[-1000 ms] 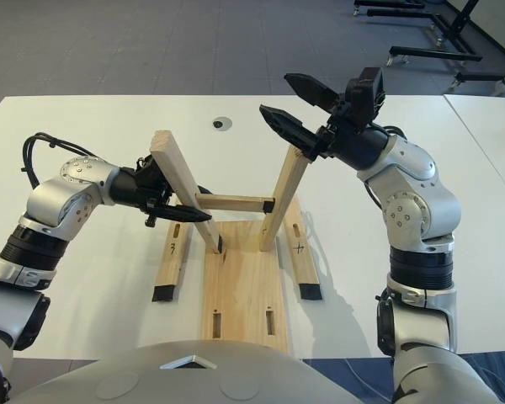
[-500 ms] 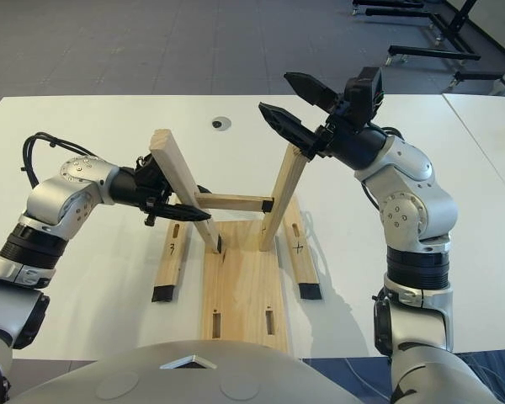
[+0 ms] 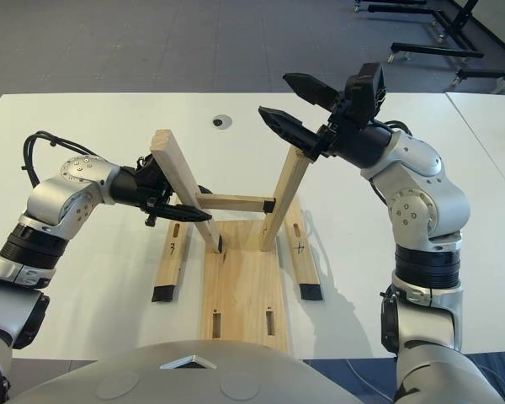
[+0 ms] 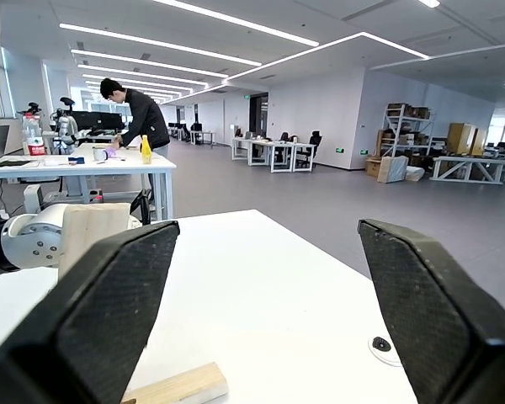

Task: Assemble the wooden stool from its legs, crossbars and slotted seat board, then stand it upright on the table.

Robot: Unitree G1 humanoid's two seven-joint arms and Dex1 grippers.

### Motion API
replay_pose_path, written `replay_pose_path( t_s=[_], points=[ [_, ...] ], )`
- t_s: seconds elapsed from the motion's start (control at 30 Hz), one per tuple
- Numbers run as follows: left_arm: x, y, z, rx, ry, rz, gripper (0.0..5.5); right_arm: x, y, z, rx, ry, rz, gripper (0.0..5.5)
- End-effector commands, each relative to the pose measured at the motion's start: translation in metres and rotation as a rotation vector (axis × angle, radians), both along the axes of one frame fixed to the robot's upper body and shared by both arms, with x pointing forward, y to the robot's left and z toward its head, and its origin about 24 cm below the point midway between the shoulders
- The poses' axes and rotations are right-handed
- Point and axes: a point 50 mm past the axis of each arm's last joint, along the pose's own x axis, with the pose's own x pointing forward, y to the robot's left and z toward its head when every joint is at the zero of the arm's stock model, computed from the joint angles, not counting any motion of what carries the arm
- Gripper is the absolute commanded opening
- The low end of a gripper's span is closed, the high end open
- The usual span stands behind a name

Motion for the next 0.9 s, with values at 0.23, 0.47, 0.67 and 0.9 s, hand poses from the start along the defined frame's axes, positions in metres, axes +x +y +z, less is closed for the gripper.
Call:
replay_pose_path(
  t_s=[0.23, 0.47, 0.67, 0.9],
  points=[
    [-0.043, -0.014, -0.072, 0.348, 0.192, -0.165, 2.03, -0.007, 0.028, 0.075, 0.037, -0.259, 0.246, 3.92],
    [-0.041, -0.011, -0.072, 0.357, 0.184, -0.16, 2.03, 0.001, 0.041, 0.08, -0.303, -0.349, 0.398, 3.92],
    [-0.041, -0.011, -0.072, 0.358, 0.184, -0.156, 2.03, 0.013, 0.066, 0.076, -0.555, -0.385, 0.562, 3.92],
    [-0.039, -0.022, -0.072, 0.359, 0.184, -0.167, 2.03, 0.02, 0.079, 0.035, -0.778, -0.34, 0.677, 3.92]
  ],
)
